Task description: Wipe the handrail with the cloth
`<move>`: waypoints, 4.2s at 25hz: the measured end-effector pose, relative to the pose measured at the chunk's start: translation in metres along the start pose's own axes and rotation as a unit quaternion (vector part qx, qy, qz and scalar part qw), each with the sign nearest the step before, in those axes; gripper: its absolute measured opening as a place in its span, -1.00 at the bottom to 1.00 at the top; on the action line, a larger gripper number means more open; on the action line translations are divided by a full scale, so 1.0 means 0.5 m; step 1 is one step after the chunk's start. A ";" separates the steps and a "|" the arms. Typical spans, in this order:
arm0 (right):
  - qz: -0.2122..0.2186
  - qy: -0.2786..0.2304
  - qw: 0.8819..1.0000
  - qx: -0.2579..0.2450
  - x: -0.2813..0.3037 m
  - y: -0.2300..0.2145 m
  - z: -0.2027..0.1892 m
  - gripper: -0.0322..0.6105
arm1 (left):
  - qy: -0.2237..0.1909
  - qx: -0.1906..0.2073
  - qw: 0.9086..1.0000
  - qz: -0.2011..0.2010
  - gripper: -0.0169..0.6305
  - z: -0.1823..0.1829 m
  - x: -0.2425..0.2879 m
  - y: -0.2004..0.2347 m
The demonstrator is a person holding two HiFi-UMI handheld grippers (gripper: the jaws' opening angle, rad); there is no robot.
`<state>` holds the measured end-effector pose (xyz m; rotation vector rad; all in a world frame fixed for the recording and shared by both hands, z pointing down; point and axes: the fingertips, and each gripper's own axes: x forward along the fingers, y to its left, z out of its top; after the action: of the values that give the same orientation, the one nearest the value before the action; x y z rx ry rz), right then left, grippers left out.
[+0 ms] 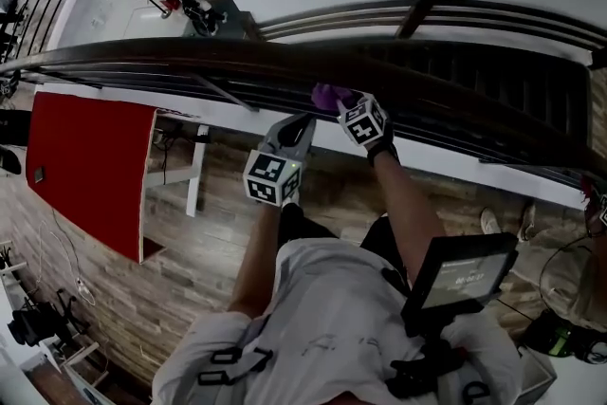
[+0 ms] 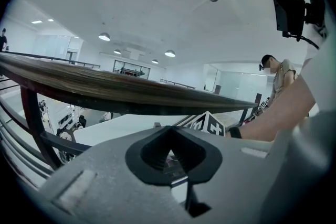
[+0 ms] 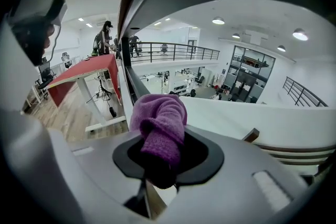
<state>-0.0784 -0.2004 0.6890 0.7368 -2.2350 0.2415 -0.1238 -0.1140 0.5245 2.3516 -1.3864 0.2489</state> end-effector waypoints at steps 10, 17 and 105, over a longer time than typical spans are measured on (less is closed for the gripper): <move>-0.021 0.001 1.000 0.024 -0.050 -0.047 -0.060 -0.60 | 0.018 0.007 0.999 -0.034 -0.95 -0.013 0.036 -0.064; -0.040 0.011 0.998 0.053 -0.096 -0.097 -0.122 -0.60 | 0.030 0.020 0.998 -0.061 -0.95 -0.010 0.070 -0.118; -0.282 -0.007 0.923 0.261 -0.698 -0.666 -0.743 -0.61 | 0.148 0.132 0.914 -0.353 -0.95 -0.158 0.537 -0.895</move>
<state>0.5303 -0.1785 0.6800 1.6292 -1.8743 0.5516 0.4010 -0.1029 0.5791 2.7099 -0.3271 0.5703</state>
